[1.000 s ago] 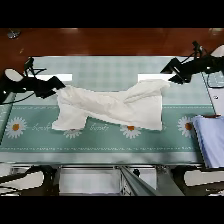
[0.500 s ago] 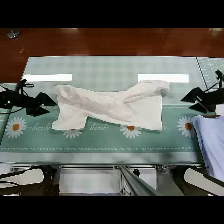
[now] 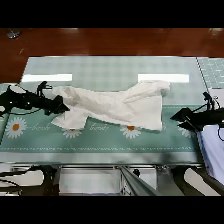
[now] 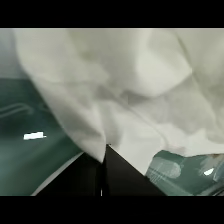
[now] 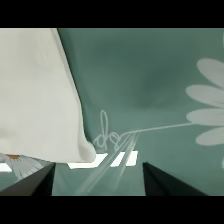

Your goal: Fold the shirts.

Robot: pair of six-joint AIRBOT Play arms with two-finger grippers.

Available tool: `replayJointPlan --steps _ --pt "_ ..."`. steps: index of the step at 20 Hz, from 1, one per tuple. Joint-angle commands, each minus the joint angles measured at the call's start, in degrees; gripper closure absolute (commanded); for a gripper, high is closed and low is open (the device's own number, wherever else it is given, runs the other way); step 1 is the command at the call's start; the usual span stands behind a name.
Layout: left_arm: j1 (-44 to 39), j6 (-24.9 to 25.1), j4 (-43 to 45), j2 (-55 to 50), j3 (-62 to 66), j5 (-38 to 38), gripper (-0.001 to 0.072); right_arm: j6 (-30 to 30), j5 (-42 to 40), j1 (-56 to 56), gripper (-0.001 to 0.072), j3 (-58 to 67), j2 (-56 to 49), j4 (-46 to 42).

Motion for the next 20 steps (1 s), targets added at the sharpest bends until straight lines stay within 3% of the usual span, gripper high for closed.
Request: replayJointPlan --steps 1,6,15,16,17,18,20 --pt "-1.1 3.1 -1.7 -0.2 0.3 -1.1 0.0671 3.7 1.2 4.7 0.0082 -0.9 0.4 -5.7" --pt "-1.1 3.4 -1.8 -0.2 0.3 -1.0 0.067 4.9 -0.9 13.1 0.0083 -0.7 -4.3 -5.4" --pt "-1.2 3.4 -4.8 -0.2 0.3 -0.6 0.067 3.1 -10.4 19.7 0.0096 3.5 -15.7 11.8" --pt "-1.2 3.4 -6.4 -0.2 0.3 -0.5 0.067 3.2 -10.9 21.2 0.0186 4.5 -16.6 11.9" --pt "-1.2 3.4 -7.7 -0.1 0.4 -0.5 0.067 3.1 -10.7 22.8 0.0365 5.7 -17.5 11.9" --pt "-1.2 3.4 -8.1 0.0 0.7 -0.6 0.067 2.0 -9.8 23.9 0.067 6.9 -17.9 11.9" --pt "-0.8 3.4 -9.4 1.7 2.3 -0.7 0.067 1.3 -6.3 24.3 0.0687 11.5 -17.9 11.8"
